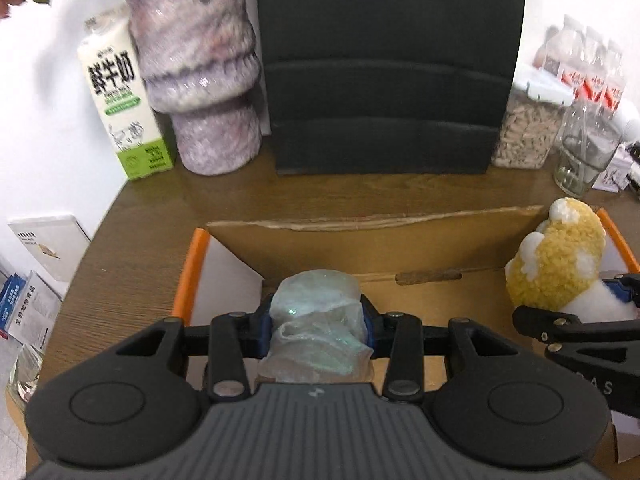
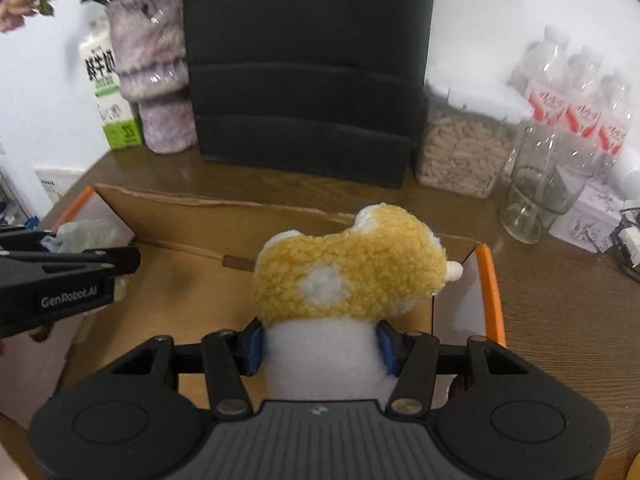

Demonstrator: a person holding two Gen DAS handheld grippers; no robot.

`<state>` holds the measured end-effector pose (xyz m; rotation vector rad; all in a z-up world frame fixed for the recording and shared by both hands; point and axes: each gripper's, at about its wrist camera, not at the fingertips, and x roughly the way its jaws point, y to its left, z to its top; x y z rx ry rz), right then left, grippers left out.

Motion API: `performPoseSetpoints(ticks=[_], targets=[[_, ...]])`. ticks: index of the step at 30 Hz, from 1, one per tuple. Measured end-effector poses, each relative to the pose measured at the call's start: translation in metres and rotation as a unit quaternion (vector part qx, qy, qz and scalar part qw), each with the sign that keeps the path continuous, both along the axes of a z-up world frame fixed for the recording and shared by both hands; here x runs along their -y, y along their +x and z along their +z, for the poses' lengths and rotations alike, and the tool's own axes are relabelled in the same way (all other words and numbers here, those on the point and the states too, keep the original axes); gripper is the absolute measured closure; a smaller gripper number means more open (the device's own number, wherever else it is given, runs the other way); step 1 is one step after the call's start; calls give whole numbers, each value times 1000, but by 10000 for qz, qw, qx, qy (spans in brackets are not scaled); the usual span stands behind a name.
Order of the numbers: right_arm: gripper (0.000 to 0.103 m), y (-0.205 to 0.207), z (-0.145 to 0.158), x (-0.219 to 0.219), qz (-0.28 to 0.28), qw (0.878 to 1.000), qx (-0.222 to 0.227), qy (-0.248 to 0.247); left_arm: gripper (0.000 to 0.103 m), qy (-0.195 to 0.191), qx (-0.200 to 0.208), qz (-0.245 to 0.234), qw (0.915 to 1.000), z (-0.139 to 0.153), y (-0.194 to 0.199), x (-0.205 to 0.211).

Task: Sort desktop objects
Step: 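Carry the bag with the left tool into the cardboard box while the right tool carries the hamster there, then open both tools to release the items and lift them out of the box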

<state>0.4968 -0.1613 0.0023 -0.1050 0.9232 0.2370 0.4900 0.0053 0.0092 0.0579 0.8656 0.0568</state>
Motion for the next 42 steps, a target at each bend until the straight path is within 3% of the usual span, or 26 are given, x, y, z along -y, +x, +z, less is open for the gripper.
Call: performPoseSetpoints(ticks=[7,10,11,15,17,19,24,31,34,42], targets=[[50,13,-19,6,-128,9991,-390,-80,60,-16,-267,-31,9996,-15,9,1],[46,18,-21,9,-185,9986,-497,-22,56,13,-300,-43,9995,-18,10,0],[40,18,-21,9,-186,9985,-514,-17,55,32,-299,-38,9995,-18,10,0],[28,18,-22,6,-47,9980,-628,34,42,-30,-306,-75,9995,-17,10,-1],[20,16,-21,3,1,9981,-611,12,29,-117,-288,-170,9994,-14,8,1],[16,13,-17,0,36,9984,-571,-19,10,-91,-204,-210,9995,-10,3,5],[14,2,0,2,45,9991,-411,-40,1,-74,27,-226,9997,6,-8,8],[11,-23,31,15,-51,9999,-53,95,0,-223,416,-233,9986,37,-35,4],[2,-41,49,21,-16,9997,191,164,0,-303,645,-220,9972,52,-53,-1],[0,-109,97,34,153,9953,923,265,0,-281,1334,-262,9903,95,-116,-15]])
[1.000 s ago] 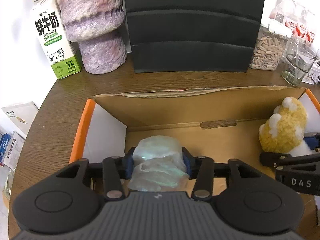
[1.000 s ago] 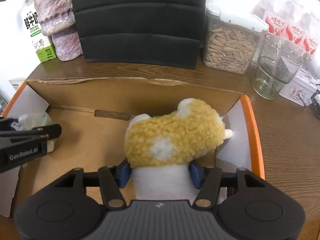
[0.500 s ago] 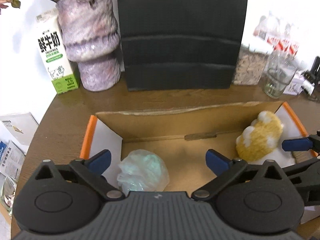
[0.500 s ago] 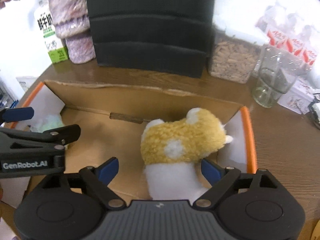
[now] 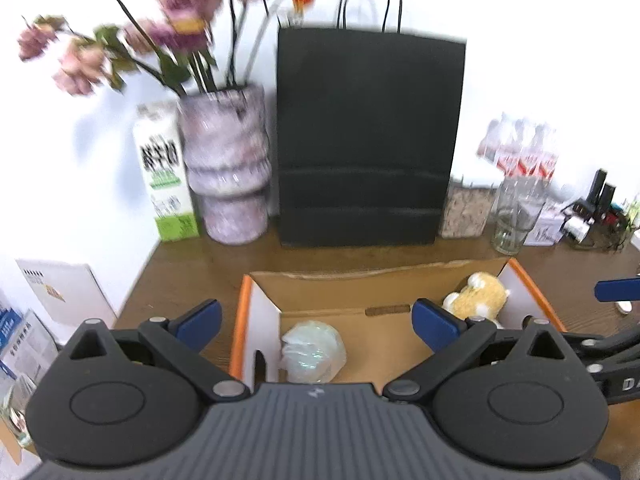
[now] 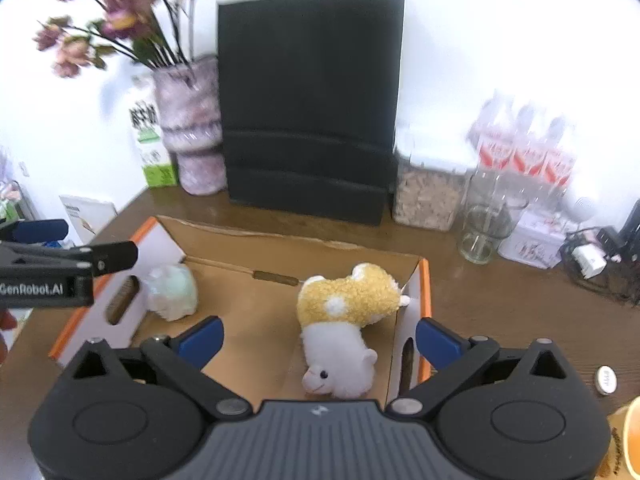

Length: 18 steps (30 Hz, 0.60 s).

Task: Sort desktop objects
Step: 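Open both tools to release the items and lift them out of the box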

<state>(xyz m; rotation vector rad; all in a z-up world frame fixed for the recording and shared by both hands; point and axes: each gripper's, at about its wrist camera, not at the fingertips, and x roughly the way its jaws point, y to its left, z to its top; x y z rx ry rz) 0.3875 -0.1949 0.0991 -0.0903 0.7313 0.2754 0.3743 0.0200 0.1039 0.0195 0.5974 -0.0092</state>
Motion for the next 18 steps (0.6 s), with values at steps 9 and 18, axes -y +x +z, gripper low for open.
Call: performPoseSetpoints(ticks=[9,18], targets=[[0,-101,21,20,178,9971,711,192,0,12,769,-88,9970,20,-102,-20],[0,-192,-10,31,207,9951,935,238,0,292,969,-102,9948,-9,-192,-33]])
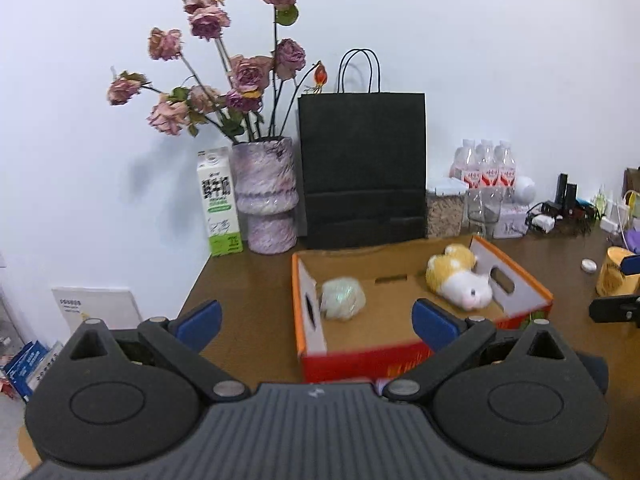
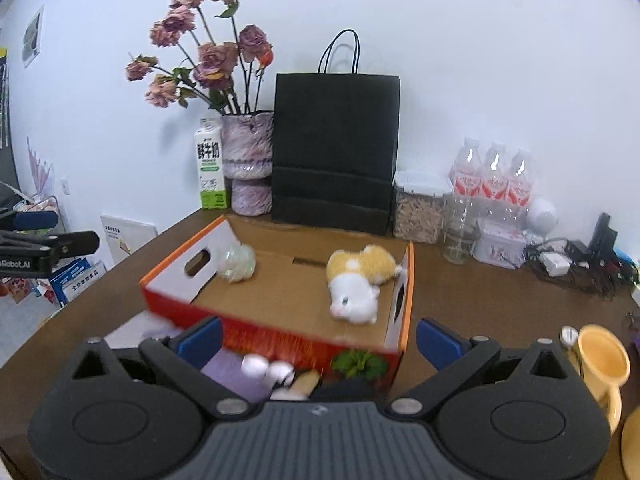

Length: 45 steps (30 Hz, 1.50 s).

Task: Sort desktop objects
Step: 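Open both tools to release the items and lift them out of the box, then grasp the open white cap with the right tool while the left tool approaches the ridged cap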

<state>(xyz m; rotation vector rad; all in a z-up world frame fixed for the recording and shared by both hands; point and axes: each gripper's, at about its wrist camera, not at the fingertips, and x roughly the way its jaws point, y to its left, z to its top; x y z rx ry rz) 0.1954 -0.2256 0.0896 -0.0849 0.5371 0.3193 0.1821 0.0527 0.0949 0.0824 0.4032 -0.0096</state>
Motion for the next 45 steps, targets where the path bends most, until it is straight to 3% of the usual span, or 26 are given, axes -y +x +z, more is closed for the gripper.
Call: performPoseSetpoints(ticks=[10,19,36,42,45], targets=[[0,-73,-54,-28,122,9999,41,43,0,-195,-25,382,9991,-43,-74,-28],[0,-101,-89,-85,460,9986,-204,132,0,7,-91,564,9984,-77,-121,-52],[2,-100,-111,-173,851,9959,-274,-149,0,-295,-392,597,9970,-109,-130,-94],[10,-92,-123,-188,886,9951,-369,-224,0,-369,-461,681,9959,-116,-130,-103],[22,-89,-124,-194,937,9947,-344,-227,0,-395,-499,713,9954,-119,-129,-104]])
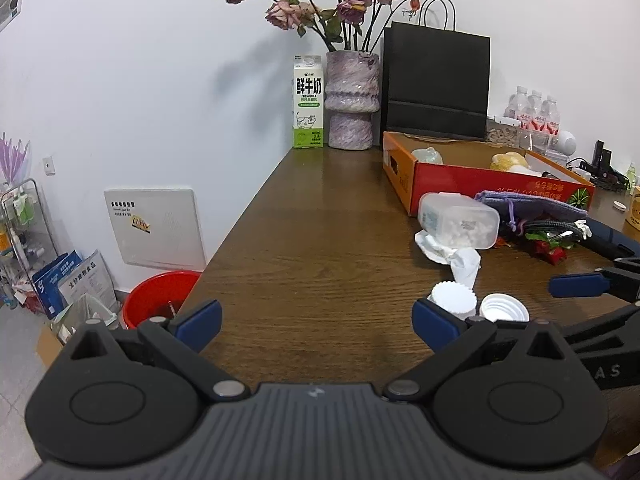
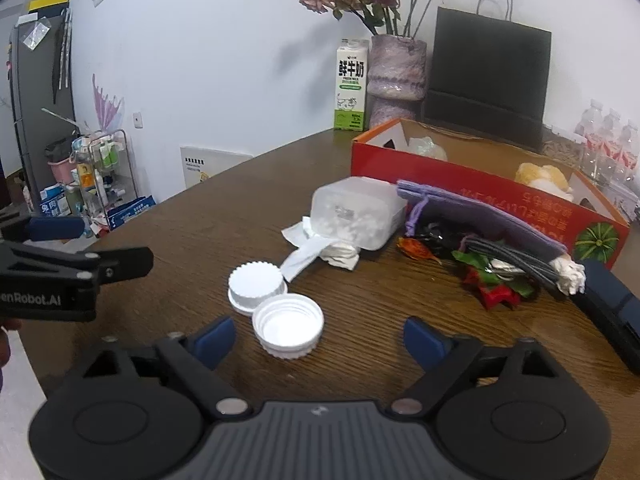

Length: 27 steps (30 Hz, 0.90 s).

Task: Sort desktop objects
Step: 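Grasp the open white cap with the right tool while the left tool approaches the ridged cap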

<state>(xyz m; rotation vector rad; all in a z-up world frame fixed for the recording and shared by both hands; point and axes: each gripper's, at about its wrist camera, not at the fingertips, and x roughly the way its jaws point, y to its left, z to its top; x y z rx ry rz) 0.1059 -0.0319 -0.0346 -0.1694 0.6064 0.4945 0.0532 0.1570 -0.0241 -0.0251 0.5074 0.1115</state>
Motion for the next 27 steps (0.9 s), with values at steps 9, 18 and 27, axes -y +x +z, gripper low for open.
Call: performPoseSetpoints(ticks=[9,18,27], targets=[[64,4,-6,-7,218,9997,-65,13,0,-70,-133,-46,9999,-8,7,2],[64,2,-1,8,51,9997,199,100,0,-142,-191,-294,9993,-11,22,19],[64,8,0,37,-332,9992,229,70,0,-173,-291,-551,9979,-15,47,50]])
